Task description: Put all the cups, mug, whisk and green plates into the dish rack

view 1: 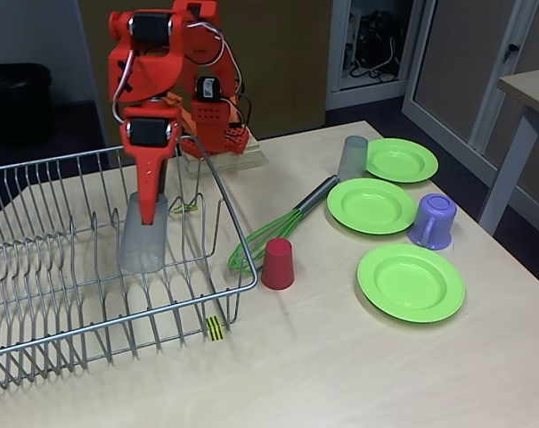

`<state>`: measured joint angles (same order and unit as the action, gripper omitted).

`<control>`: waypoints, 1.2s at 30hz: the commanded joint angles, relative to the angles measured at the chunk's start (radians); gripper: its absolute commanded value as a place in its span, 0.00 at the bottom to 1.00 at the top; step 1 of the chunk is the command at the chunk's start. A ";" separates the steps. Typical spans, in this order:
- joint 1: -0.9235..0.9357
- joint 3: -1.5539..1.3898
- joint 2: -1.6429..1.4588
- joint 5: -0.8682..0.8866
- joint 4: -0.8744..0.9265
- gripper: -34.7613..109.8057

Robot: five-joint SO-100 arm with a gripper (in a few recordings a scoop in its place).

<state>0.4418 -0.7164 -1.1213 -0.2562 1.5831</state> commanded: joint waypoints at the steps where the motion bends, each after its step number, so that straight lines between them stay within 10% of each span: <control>1: 0.110 0.244 0.181 -0.058 0.017 0.24; 23: 0.339 0.486 0.597 -0.181 -0.199 0.26; 36: 0.344 0.489 0.623 -0.189 -0.179 0.43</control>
<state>0.7808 -0.2439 -0.4725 -0.4264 1.3944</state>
